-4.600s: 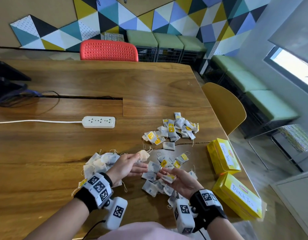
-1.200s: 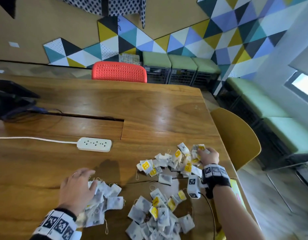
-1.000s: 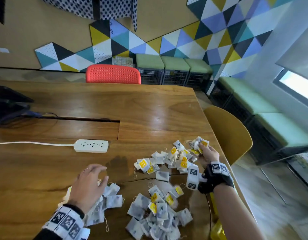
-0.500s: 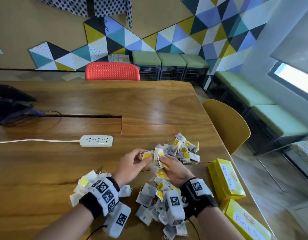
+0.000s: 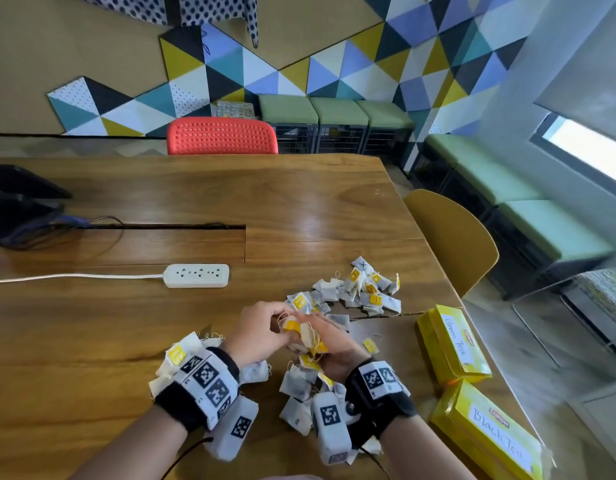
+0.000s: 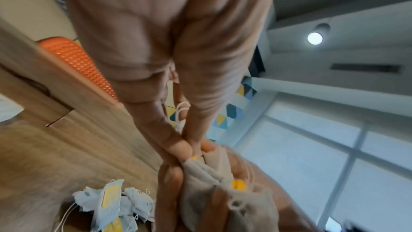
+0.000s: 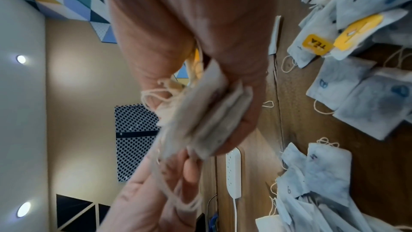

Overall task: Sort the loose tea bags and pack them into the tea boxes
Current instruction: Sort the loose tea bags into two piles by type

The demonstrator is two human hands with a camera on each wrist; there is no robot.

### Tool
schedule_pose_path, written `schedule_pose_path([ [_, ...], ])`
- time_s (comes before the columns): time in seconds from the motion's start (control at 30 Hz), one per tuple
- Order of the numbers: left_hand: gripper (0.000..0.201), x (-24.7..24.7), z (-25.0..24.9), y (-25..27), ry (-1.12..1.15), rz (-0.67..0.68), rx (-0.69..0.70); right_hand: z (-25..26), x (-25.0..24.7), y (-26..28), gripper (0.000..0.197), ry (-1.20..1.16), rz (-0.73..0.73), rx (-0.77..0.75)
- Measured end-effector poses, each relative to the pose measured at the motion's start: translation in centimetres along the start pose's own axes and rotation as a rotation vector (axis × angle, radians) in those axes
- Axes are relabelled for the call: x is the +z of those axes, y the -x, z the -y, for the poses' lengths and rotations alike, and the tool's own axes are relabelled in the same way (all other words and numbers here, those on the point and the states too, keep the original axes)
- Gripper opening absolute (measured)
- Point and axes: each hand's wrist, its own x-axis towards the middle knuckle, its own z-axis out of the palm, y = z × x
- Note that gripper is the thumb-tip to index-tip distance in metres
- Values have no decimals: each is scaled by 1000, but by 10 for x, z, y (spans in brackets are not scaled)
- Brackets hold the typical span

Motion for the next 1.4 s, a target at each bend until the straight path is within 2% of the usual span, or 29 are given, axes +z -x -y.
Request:
schedule_pose_path([
  [0.17,18,-12,14,2,269,-28,-107,2,-5,1,12,-23,49,1],
  [0.27,19,-12,16,5,357,-46,-148,4,-4,3,14,-9,31,-10],
  [0.37,6,-10,17,7,483,-76,-241,3,-2,4,19,15,36,-74],
  [0.43,47,-8,21,7,606,-112,-293,0,-1,5,18,43,49,-103],
  [0.47,59,-7,22,8,616,-130,-306,-1,-1,5,19,51,56,-114],
  [0.5,58,-7,23,9,617,-150,-313,-2,0,6,20,49,67,-123],
  [0.57,32,-6,22,11,646,-164,-325,-3,0,7,21,28,82,-130],
  [0.6,21,-6,22,12,656,-170,-321,-4,-1,7,19,19,85,-129],
  [0.67,14,-7,21,15,681,-176,-296,-4,-2,10,15,-4,96,-124],
  [0.77,26,-11,19,19,663,-148,-259,-3,-3,16,13,-69,109,-112],
  [0.87,34,-12,19,22,671,-132,-230,-3,-4,16,32,-46,90,-95],
  [0.93,38,-12,20,23,668,-117,-205,-3,-3,16,36,0,88,-99],
  [1.1,43,-14,18,26,685,-36,-154,-1,-1,16,18,77,68,-108],
  [1.2,46,-16,18,27,722,0,-135,1,-3,15,22,53,24,-95],
  [1.3,45,-18,21,28,718,2,-132,3,-7,17,12,-3,27,-95],
  [1.4,42,-18,25,30,769,-11,-151,3,-16,17,23,-21,30,-115],
])
